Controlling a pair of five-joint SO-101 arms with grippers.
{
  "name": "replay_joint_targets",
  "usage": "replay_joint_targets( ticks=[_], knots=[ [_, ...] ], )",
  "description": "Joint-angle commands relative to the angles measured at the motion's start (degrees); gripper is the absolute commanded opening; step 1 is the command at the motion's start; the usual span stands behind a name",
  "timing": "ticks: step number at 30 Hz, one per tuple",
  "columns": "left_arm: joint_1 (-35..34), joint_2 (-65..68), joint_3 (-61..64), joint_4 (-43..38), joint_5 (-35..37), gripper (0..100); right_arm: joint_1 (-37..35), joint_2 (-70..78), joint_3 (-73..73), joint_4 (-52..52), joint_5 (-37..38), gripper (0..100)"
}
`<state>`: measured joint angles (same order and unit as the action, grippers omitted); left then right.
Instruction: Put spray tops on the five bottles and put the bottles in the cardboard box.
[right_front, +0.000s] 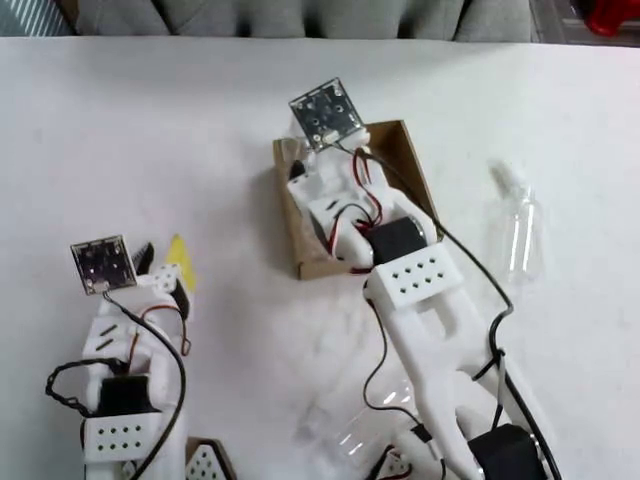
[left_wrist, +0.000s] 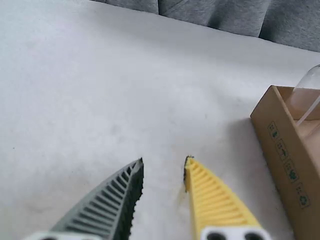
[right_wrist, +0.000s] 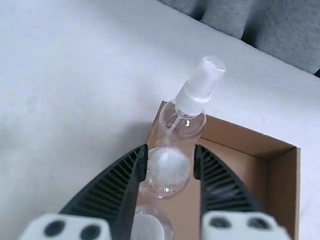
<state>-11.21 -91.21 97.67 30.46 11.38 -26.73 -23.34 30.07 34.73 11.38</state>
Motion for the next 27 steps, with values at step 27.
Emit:
replay_joint_targets(
  ticks=[27],
  knots=[
    [-0.57, 0.92, -0.35, -1.76, 0.26, 14, 9.1, -11.3, -21.27, 32.4, 0.35, 10.3]
  ],
)
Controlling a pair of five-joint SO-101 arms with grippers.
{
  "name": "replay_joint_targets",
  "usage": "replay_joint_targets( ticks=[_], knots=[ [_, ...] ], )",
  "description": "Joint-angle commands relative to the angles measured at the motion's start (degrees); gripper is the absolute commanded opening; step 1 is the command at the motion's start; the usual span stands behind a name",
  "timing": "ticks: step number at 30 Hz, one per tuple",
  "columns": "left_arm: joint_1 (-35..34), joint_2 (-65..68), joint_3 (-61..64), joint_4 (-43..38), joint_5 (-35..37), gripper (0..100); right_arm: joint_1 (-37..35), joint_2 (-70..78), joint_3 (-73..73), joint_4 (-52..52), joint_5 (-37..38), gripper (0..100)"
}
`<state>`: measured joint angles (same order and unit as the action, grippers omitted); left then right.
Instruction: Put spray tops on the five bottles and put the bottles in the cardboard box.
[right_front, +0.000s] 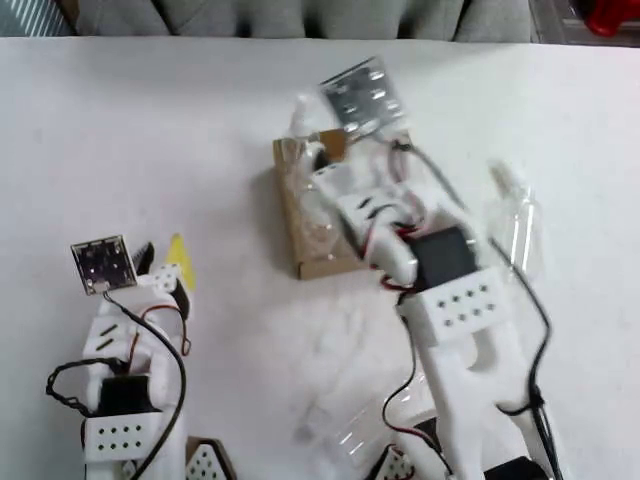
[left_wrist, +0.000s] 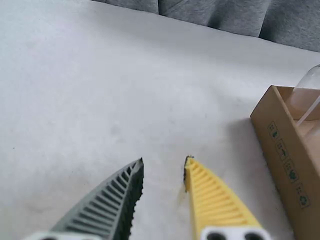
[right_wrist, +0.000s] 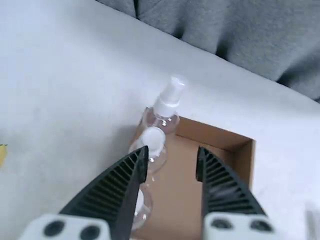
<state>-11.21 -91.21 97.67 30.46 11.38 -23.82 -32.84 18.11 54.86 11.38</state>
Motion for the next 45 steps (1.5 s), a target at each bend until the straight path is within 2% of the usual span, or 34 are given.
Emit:
replay_joint_targets(
  ticks=[1, 5, 9, 13, 20, 29, 39, 41, 45],
  knots=[
    [-0.57, 0.92, -0.35, -1.76, 0.26, 14, 8.04, -1.45, -10.81, 14.99, 0.35, 8.4],
    [-0.57, 0.92, -0.35, -1.58, 0.26, 14, 16.13, 0.84, -14.07, 20.53, 0.44, 2.7],
    [-0.57, 0.92, -0.35, -1.49, 0.26, 14, 23.16, 5.49, -13.98, 20.62, 0.7, 6.8],
    [-0.57, 0.92, -0.35, -1.41, 0.26, 14, 26.33, 13.23, -13.98, 20.62, 8.53, 9.6],
    [-0.4, 0.92, -0.35, -1.41, 0.26, 14, 26.33, 28.44, -14.42, 17.01, 14.51, 14.9],
    [-0.4, 0.92, -0.35, -1.41, 0.26, 14, 26.07, 38.99, -14.42, 6.9, 14.33, 17.6],
    [-0.4, 0.92, -0.35, -1.41, 0.26, 14, 23.96, 45.41, -14.51, 2.95, 14.15, 17.6],
    [-0.4, 0.92, -0.35, -1.41, 0.26, 14, 23.69, 46.9, -14.51, 2.95, 14.15, 16.3],
    [-0.4, 0.92, -0.35, -1.49, 0.18, 14, 22.29, 50.07, -16.88, 3.3, 14.15, 5.3]
  ],
)
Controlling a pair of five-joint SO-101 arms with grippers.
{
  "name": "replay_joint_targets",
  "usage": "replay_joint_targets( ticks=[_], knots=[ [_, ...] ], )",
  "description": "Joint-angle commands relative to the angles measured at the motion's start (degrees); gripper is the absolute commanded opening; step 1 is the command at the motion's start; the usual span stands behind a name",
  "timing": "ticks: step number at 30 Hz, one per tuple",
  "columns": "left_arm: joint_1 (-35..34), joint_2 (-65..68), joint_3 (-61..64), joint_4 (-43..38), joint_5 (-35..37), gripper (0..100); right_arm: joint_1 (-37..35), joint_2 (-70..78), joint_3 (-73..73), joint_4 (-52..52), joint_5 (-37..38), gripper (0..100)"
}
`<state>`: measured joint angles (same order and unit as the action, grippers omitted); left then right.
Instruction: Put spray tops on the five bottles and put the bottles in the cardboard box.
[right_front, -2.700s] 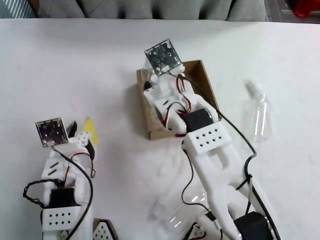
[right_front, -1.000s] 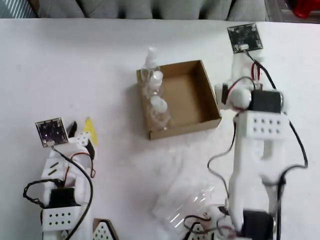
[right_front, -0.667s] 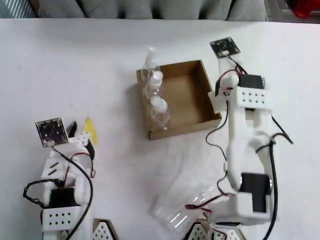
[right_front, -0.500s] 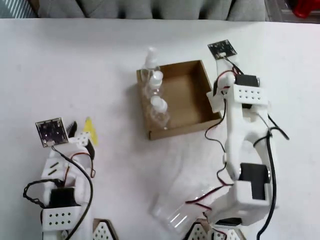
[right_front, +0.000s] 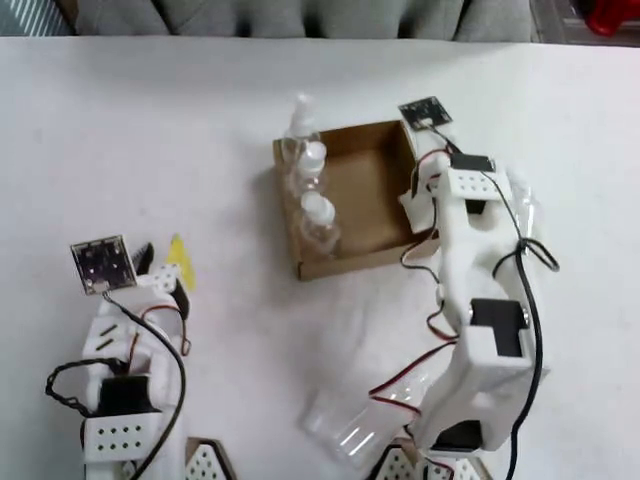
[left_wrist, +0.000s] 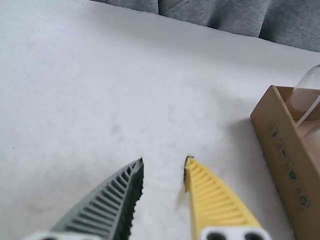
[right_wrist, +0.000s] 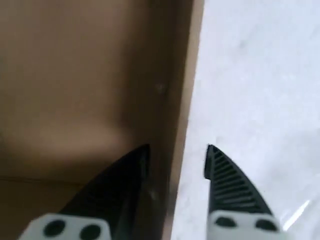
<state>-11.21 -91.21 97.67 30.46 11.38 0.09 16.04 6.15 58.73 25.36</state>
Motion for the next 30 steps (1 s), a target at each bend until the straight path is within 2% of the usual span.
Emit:
replay_joint_targets(
  ticks=[1, 16, 30],
  knots=[
    [-0.4, 0.92, -0.35, -1.49, 0.18, 14, -1.89, 1.98, -5.8, -0.48, 0.18, 2.6],
    [-0.48, 0.92, -0.35, -1.58, 0.18, 14, -9.8, 4.26, -9.41, 8.66, 0.09, 1.7],
    [-0.57, 0.92, -0.35, -1.67, 0.18, 14, -18.77, 4.79, -9.23, 8.31, 0.0, 1.7]
  ],
)
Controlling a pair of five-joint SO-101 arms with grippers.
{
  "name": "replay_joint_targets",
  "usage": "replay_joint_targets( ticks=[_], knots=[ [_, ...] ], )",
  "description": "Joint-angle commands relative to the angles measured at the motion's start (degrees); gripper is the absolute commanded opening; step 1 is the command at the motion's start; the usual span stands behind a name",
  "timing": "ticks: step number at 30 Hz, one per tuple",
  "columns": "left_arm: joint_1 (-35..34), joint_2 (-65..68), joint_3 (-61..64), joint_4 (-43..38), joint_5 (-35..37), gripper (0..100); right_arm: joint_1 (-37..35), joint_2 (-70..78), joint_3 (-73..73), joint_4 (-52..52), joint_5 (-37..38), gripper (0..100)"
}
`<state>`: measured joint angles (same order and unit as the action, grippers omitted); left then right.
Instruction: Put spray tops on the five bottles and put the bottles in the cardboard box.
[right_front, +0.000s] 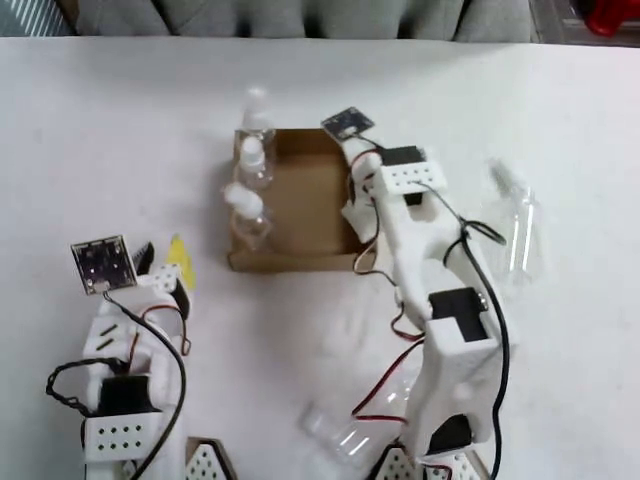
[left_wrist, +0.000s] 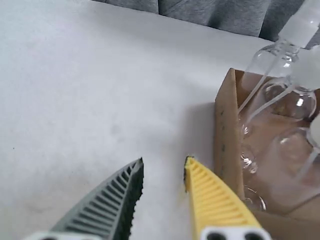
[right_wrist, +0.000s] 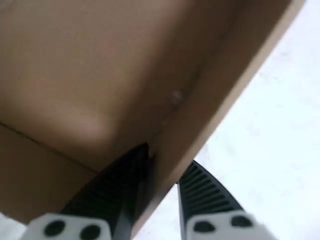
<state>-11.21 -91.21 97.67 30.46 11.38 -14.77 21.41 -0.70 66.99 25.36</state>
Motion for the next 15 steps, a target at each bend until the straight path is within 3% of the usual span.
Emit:
replay_joint_targets(
  ticks=[1, 5, 15],
  knots=[
    [-0.57, 0.92, -0.35, -1.67, 0.18, 14, -4.35, -0.57, -2.37, 0.04, -0.62, 1.7],
    [-0.57, 0.92, -0.35, -1.67, 0.18, 14, -5.41, -0.66, -2.37, 0.04, -6.68, 1.7],
    [-0.57, 0.92, -0.35, -1.76, 0.18, 14, -7.34, -0.92, -2.29, 0.31, -13.54, 2.1]
  ],
)
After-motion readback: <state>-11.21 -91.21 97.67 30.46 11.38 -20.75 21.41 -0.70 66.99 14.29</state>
